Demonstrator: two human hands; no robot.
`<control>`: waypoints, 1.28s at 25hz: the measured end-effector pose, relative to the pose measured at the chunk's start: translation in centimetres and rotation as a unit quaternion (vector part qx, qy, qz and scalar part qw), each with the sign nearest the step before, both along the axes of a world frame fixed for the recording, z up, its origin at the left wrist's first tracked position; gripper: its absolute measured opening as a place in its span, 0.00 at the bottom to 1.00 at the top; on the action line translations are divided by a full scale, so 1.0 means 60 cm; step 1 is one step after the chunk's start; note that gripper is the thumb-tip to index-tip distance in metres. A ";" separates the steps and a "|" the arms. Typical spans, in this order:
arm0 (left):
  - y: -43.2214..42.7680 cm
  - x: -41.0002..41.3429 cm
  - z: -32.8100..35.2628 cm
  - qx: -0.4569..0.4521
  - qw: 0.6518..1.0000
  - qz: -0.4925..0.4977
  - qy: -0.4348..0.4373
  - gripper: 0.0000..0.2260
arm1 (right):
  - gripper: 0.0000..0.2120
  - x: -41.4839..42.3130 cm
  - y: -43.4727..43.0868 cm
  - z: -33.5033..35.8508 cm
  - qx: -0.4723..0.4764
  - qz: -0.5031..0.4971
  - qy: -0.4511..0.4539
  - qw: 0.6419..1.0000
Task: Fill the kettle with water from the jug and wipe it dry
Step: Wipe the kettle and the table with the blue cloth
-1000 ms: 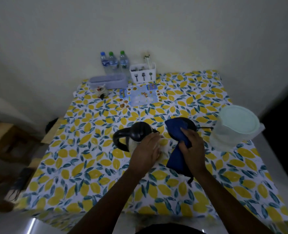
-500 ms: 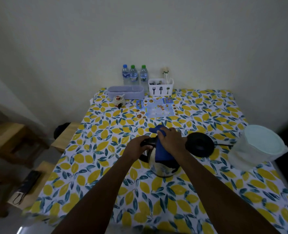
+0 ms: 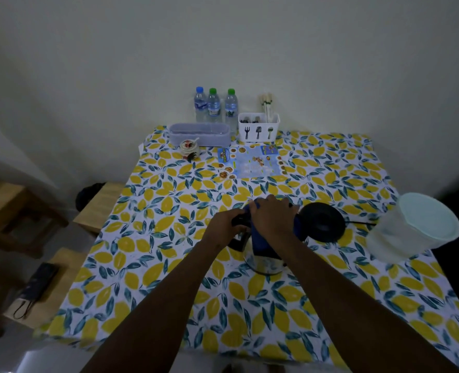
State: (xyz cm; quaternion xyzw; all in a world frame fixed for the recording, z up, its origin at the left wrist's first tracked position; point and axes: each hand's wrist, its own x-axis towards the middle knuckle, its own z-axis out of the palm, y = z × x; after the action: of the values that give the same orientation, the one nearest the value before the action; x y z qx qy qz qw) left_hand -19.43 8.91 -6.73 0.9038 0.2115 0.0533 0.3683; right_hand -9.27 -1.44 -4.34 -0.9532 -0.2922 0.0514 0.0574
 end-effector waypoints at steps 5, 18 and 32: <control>0.009 -0.001 -0.006 0.009 1.000 -0.011 -0.004 0.11 | 0.22 -0.039 -0.045 -0.030 -0.004 0.061 -0.081 0.995; 0.009 -0.007 -0.021 -0.055 0.997 0.002 -0.058 0.16 | 0.19 0.157 0.063 0.041 -0.168 0.185 0.334 0.909; 0.015 0.004 -0.025 -0.016 0.997 -0.049 -0.062 0.10 | 0.15 0.140 -0.150 -0.144 0.475 -0.157 0.614 0.610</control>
State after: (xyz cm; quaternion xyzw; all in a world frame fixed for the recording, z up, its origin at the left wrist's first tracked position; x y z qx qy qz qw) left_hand -19.21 9.83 -8.23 0.9020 0.1445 0.0879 0.3973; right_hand -0.87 -10.44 -12.99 -0.5688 -0.0180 0.4691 0.6753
